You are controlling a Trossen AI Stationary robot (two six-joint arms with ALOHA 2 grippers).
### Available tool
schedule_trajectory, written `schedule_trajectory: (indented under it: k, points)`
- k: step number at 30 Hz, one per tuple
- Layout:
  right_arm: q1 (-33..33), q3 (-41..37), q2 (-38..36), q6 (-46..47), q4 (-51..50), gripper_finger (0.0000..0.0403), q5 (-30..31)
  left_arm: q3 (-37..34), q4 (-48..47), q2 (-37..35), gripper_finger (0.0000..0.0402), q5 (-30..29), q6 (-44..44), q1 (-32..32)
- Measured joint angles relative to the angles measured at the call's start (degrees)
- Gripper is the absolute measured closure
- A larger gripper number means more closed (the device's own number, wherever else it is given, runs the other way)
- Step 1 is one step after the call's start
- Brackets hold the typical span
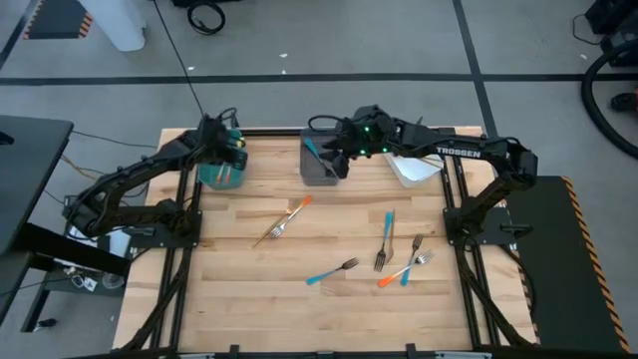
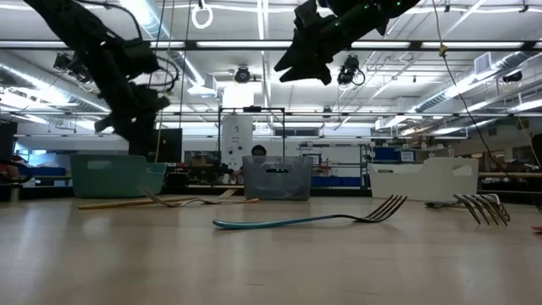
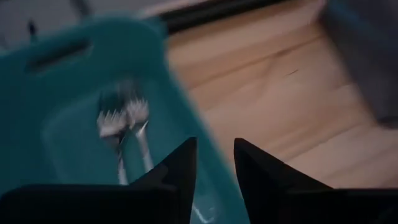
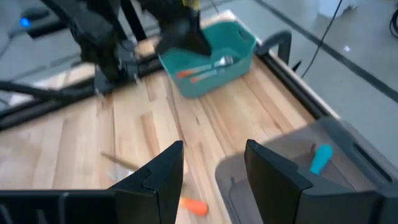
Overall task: Sort silverware by color (type)
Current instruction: Put the top blue fork into the black bin
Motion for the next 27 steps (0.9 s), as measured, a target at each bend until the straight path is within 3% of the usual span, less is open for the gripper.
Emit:
schedule_trajectory:
  k: [3, 8, 10, 18, 27]
  points:
    - [0.0, 0.0, 0.0, -2.4, -2.6, 0.0227, 0.0, 2.6, 0.8, -0.1, 0.0285, 3.9, 2.2, -1.9]
    - [0.0, 0.0, 0.0, -4.1, -7.3, 0.0227, -0.5, 3.7, 1.8, -0.1, 0.0285, 17.0, 6.9, -5.7]
    - [0.0, 0.0, 0.0, -4.7, -11.2, 0.0227, -1.8, 3.8, 1.8, -0.1, 0.0285, 19.5, 7.6, -7.5]
    - [1.6, -2.0, 0.0, -7.0, -27.9, 0.0227, -4.4, 3.8, 3.0, -0.1, 0.0285, 18.7, 4.3, -11.3]
    - [6.4, -8.7, 0.0, -15.2, -30.6, 0.0227, -9.5, 3.8, 5.0, -0.1, 0.0285, 18.2, -0.2, -11.3]
